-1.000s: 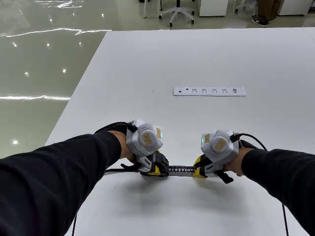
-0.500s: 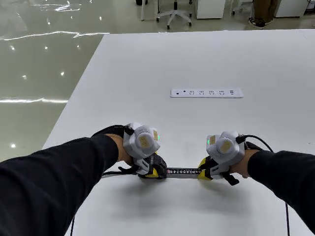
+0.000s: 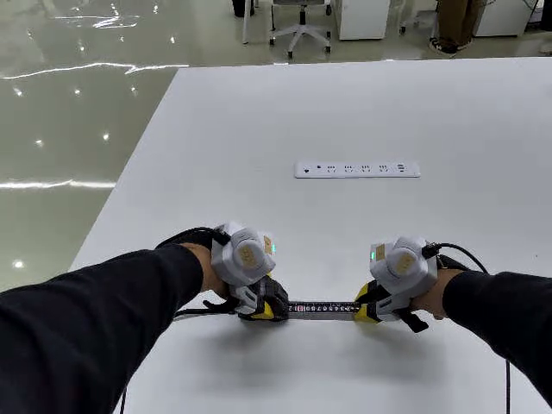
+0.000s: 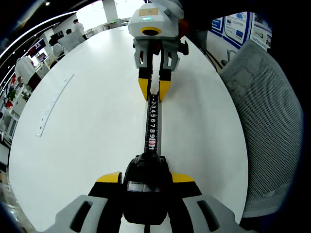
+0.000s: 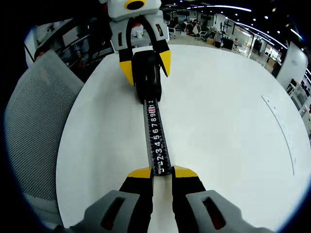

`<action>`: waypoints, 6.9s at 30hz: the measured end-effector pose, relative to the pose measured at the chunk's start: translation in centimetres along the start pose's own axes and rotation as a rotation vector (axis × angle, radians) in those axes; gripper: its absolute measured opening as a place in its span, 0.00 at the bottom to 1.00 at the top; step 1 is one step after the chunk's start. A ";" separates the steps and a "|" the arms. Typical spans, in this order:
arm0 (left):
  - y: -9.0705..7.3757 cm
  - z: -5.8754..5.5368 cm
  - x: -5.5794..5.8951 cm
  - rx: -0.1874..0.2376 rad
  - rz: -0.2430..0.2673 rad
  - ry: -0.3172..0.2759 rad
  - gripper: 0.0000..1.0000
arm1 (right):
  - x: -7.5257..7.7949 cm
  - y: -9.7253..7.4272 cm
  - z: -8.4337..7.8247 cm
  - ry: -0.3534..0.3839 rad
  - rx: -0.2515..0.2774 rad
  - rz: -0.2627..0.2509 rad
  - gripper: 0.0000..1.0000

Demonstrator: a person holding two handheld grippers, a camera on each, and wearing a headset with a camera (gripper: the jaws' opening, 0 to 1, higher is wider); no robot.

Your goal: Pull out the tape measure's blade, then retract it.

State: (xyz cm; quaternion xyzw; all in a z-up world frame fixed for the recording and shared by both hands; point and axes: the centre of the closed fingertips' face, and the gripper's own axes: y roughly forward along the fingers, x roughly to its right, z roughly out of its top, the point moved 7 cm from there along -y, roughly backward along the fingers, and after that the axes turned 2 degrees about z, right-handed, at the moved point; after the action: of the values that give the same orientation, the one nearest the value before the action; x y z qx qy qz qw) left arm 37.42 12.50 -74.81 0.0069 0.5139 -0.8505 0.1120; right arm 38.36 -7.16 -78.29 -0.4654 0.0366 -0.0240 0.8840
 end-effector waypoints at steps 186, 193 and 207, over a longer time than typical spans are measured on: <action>-3.0 -2.1 -1.0 0.098 0.224 -0.255 0.59 | -0.6 -7.5 -8.7 0.128 0.019 -0.253 0.33; -7.7 -5.5 0.1 0.306 0.381 -0.573 0.96 | -2.3 -11.2 -9.8 0.288 0.206 -0.395 0.52; -13.9 -11.2 6.7 0.554 0.588 -0.797 1.00 | -7.7 -17.0 -11.4 0.401 0.318 -0.574 0.84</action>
State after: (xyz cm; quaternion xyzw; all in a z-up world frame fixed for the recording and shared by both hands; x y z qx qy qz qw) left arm 26.98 27.31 -68.80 -0.1430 0.1657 -0.8235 0.5234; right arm 29.59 -25.53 -70.34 -0.3000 0.0730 -0.3664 0.8777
